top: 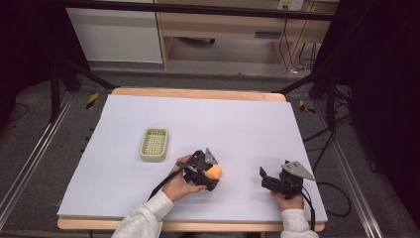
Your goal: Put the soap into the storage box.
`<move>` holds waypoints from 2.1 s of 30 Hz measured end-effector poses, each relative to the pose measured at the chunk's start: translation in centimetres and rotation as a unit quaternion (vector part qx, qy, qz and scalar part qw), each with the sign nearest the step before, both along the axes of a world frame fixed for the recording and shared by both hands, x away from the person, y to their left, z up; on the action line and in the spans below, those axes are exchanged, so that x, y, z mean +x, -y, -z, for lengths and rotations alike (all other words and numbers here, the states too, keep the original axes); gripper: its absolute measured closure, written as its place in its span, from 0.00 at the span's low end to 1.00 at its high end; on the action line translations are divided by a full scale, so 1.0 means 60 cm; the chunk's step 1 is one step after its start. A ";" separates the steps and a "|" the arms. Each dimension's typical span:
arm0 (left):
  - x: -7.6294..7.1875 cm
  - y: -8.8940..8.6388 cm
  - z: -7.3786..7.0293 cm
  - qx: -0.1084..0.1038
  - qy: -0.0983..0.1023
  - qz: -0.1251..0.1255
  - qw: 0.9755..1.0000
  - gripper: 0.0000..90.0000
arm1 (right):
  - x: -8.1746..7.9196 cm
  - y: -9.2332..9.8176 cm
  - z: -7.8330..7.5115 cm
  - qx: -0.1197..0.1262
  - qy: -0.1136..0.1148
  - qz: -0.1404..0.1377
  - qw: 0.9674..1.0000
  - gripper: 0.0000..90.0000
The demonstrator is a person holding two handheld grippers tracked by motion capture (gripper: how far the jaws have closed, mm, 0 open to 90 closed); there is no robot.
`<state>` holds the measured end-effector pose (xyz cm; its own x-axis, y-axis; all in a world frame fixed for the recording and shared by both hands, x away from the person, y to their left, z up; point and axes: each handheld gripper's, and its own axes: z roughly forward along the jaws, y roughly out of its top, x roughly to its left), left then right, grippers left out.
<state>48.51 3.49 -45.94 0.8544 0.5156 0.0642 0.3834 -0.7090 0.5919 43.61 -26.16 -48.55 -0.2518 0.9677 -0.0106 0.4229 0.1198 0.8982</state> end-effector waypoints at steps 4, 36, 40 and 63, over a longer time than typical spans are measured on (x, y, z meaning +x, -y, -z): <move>0.001 0.003 0.003 0.004 -0.005 0.002 1.000 0.26 | 0.000 0.000 0.000 0.001 0.001 -0.001 1.000 0.05; 0.017 0.013 0.009 0.023 -0.035 0.017 0.999 0.29 | 0.001 0.000 0.000 0.001 0.000 -0.001 1.000 0.05; 0.018 0.013 0.008 0.023 -0.036 0.018 0.999 0.29 | 0.001 0.000 0.000 0.001 -0.001 -0.002 1.000 0.05; 0.013 0.013 -0.004 0.030 -0.028 0.018 0.999 0.29 | 0.002 0.000 0.000 0.001 -0.002 -0.002 1.000 0.05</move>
